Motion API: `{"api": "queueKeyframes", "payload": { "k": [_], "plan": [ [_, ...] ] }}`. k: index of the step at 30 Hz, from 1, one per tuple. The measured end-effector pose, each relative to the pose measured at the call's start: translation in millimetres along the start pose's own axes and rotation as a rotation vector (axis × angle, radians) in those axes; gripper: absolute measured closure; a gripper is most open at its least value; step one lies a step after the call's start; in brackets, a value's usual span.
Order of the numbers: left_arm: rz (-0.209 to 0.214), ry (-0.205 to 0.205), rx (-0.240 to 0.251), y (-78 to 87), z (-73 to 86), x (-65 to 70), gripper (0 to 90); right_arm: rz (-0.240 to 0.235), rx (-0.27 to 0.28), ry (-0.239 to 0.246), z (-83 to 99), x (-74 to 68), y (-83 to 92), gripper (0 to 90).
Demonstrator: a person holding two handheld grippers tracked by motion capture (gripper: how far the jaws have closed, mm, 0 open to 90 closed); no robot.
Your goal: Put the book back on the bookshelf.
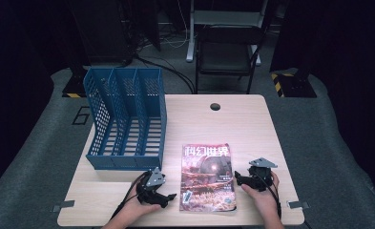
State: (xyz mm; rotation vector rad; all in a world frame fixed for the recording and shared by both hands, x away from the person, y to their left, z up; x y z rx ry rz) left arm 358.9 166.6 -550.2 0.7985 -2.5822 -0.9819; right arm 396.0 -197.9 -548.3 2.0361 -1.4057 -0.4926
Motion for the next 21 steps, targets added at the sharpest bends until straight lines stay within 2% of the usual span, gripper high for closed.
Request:
{"api": "queueKeyframes", "payload": {
  "k": [3, 4, 6, 8, 9, 13, 16, 19, 21],
  "plan": [
    [-0.002, 0.001, 0.003, -0.2, 0.0, 0.1, 14.4, 0.004, -0.02, -0.012, -2.0, 1.7, 2.9, 28.0],
    [-0.002, 0.001, 0.003, -0.3, -0.1, 0.2, 14.4, -0.019, -0.018, -0.067, -3.1, 3.3, 5.5, 31.6],
    [-0.004, 0.003, 0.002, -0.3, -0.1, 0.3, 14.4, -0.022, -0.004, -0.076, -5.2, 4.1, 8.3, 32.6],
    [-0.004, 0.005, 0.002, -0.4, -0.2, 0.4, 14.4, -0.034, 0.008, -0.073, -6.9, 3.9, 9.4, 32.9],
    [-0.005, 0.012, 0.007, -0.9, -0.3, 0.8, 14.4, -0.065, 0.016, -0.076, -9.8, 1.1, 12.1, 33.0],
    [-0.004, 0.011, 0.002, -0.5, -0.4, 0.8, 14.4, -0.088, 0.038, -0.052, -14.9, -5.4, 15.7, 34.1],
    [-0.004, 0.011, 0.002, -0.5, -0.4, 0.8, 14.4, -0.128, 0.053, -0.04, -20.9, -14.6, 17.9, 39.4],
    [-0.004, 0.011, 0.002, -0.6, -0.4, 0.8, 14.4, -0.138, 0.051, -0.045, -22.4, -18.6, 18.2, 39.8],
    [-0.005, 0.011, 0.003, -0.6, -0.4, 0.8, 14.4, -0.162, 0.041, -0.068, -23.8, -24.2, 17.8, 39.7]
  ]
}}
Point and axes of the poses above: each handheld gripper's, and its own axes: y roughly backward along the jaws, z roughly out of its underside, x roughly to its right, the point moved 3 cm from there along -y, roughly forward along the jaws, and after that the axes turned 4 degrees about y, right-handed, at the moved point
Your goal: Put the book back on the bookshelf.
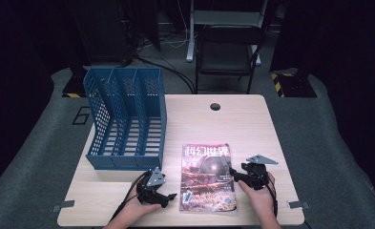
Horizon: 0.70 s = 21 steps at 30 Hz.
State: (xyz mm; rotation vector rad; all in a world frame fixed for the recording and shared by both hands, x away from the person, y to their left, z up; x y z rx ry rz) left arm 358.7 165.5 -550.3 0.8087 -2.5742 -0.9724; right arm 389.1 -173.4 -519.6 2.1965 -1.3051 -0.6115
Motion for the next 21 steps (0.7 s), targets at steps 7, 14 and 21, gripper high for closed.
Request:
{"api": "queueKeyframes", "payload": {
  "k": [7, 14, 21],
  "plan": [
    [-0.002, 0.002, 0.005, -0.3, 0.0, 0.2, 14.5, -0.024, -0.026, 0.025, 0.2, -11.8, -7.7, 37.7],
    [-0.029, 0.015, 0.003, 0.3, 0.6, 1.7, 15.3, -0.027, -0.06, 0.048, 1.3, -22.3, -19.5, 33.5],
    [-0.029, 0.036, 0.007, 0.0, 0.2, 3.7, 15.1, -0.014, -0.082, 0.015, 3.9, -19.9, -23.4, 33.4]
  ]
}}
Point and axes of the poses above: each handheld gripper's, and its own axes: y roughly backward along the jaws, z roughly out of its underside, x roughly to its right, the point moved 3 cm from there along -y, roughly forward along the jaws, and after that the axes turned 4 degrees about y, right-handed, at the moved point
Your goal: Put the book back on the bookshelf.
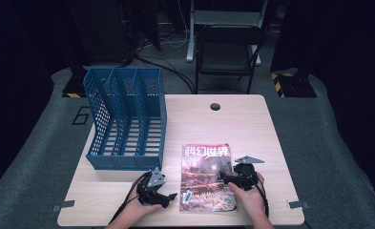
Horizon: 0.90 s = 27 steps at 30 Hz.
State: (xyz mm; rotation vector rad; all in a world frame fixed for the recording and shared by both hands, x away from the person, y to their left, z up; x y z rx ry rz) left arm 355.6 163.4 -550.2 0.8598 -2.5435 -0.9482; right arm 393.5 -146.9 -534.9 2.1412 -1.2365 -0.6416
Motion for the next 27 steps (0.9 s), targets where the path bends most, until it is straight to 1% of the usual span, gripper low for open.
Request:
{"api": "queueKeyframes", "payload": {
  "k": [2, 3, 4, 5, 6, 7, 8, 9, 11, 12, 13, 14, 15, 16, 18, 19, 20, 21, 22, 23, 24, 25, 27],
  "plan": [
    [-0.001, 0.001, -0.001, 0.0, 0.0, 0.1, 15.2, -0.002, -0.001, -0.006, 0.1, 0.2, -0.4, 33.4],
    [-0.002, -0.006, -0.007, 0.3, -0.1, -0.2, 15.2, -0.002, -0.009, -0.014, 0.4, -0.1, -0.7, 33.4],
    [-0.006, -0.003, -0.008, 0.3, -0.3, 0.0, 15.2, -0.001, -0.009, 0.001, 0.7, 0.8, -1.5, 33.5],
    [-0.008, 0.001, -0.023, 1.2, -1.5, 0.9, 16.3, 0.003, -0.017, -0.003, 1.2, 0.0, -3.4, 33.5],
    [-0.008, 0.001, -0.023, 1.2, -1.5, 0.9, 18.0, 0.003, -0.017, -0.003, 1.2, 0.0, -3.4, 33.5],
    [-0.003, 0.009, -0.018, 1.3, -2.4, 1.8, 20.7, 0.01, -0.011, 0.011, 1.3, 0.2, -4.1, 33.6],
    [0.0, 0.005, -0.029, 2.5, -3.2, 1.8, 23.1, 0.01, -0.01, 0.006, 1.4, 0.0, -4.1, 33.7],
    [0.02, 0.029, -0.038, 3.2, -5.3, 2.7, 24.0, 0.01, -0.008, 0.002, 1.5, -0.1, -4.1, 33.6],
    [0.04, 0.05, -0.038, 3.0, -7.4, 4.9, 23.9, 0.005, -0.005, -0.018, 1.9, -1.7, -3.9, 33.6],
    [0.037, 0.051, -0.025, 2.5, -9.0, 6.3, 23.9, 0.002, -0.004, -0.015, 1.9, -2.0, -3.9, 33.6],
    [0.047, 0.049, -0.026, 2.5, -10.7, 7.5, 23.9, -0.002, -0.002, -0.007, 1.8, -2.4, -4.2, 33.6],
    [0.047, 0.049, -0.026, 2.5, -10.7, 7.5, 23.9, -0.002, -0.002, -0.007, 1.8, -2.4, -4.2, 33.6],
    [0.062, 0.049, -0.035, 1.4, -14.3, 10.2, 23.9, -0.004, -0.008, -0.007, 1.7, -4.3, -4.3, 33.2],
    [0.062, 0.049, -0.035, 1.4, -14.3, 10.2, 23.9, -0.002, -0.007, -0.002, 1.8, -4.4, -4.5, 33.1],
    [0.074, 0.056, -0.03, -2.1, -19.4, 13.5, 23.9, -0.002, -0.007, -0.012, 1.6, -4.8, -4.5, 32.9],
    [0.074, 0.056, -0.03, -2.1, -19.4, 13.5, 23.9, -0.002, -0.007, -0.012, 1.6, -4.8, -4.5, 32.9],
    [0.08, 0.068, -0.028, -3.7, -20.8, 15.2, 23.8, -0.005, -0.004, -0.022, 1.7, -4.9, -4.5, 32.7],
    [0.082, 0.065, -0.025, -5.0, -22.2, 15.8, 23.8, -0.007, -0.002, -0.025, 1.8, -4.9, -4.6, 32.7],
    [0.078, 0.073, -0.021, -6.6, -23.4, 17.0, 23.8, -0.007, -0.002, -0.025, 1.8, -4.9, -4.6, 32.7],
    [0.085, 0.07, -0.023, -7.6, -24.9, 17.2, 23.9, -0.008, -0.003, -0.028, 1.9, -5.0, -4.4, 32.7],
    [0.086, 0.078, -0.025, -9.1, -26.0, 18.0, 23.8, -0.011, 0.001, -0.024, 1.8, -4.3, -4.4, 32.7],
    [0.085, 0.083, -0.028, -12.1, -28.0, 19.2, 23.9, -0.015, 0.004, -0.04, 2.4, -4.9, -4.1, 32.2],
    [0.083, 0.082, -0.033, -15.0, -29.3, 21.3, 23.8, -0.017, 0.006, -0.047, 2.3, -5.5, -4.3, 31.1]
  ]
}}
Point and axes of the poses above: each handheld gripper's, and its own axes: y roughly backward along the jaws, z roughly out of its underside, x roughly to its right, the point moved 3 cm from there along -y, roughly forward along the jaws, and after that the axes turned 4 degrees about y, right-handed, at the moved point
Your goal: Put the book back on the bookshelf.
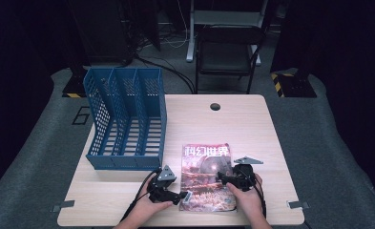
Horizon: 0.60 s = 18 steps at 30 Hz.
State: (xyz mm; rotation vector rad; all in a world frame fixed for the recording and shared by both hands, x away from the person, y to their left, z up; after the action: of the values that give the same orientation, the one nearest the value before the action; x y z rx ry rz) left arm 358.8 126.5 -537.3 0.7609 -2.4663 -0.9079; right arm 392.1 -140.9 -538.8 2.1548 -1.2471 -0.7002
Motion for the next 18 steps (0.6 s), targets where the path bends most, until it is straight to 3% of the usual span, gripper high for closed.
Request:
{"api": "queueKeyframes", "payload": {
  "k": [5, 6, 14, 18],
  "plan": [
    [0.002, -0.012, -0.019, -4.7, 0.7, 5.4, 23.8, -0.005, -0.004, 0.001, -0.7, 0.5, -0.1, 30.6],
    [-0.002, -0.035, -0.029, -6.0, 1.2, 7.8, 23.8, -0.006, -0.004, -0.001, -0.8, 0.6, -0.1, 30.7],
    [-0.001, -0.036, -0.027, -7.6, 1.2, 10.9, 23.6, -0.016, -0.008, -0.024, -1.1, 1.6, 0.8, 32.2],
    [-0.002, -0.046, -0.031, -7.5, 2.2, 12.5, 22.6, -0.045, -0.003, -0.049, -0.7, 1.1, 1.4, 36.8]
  ]
}}
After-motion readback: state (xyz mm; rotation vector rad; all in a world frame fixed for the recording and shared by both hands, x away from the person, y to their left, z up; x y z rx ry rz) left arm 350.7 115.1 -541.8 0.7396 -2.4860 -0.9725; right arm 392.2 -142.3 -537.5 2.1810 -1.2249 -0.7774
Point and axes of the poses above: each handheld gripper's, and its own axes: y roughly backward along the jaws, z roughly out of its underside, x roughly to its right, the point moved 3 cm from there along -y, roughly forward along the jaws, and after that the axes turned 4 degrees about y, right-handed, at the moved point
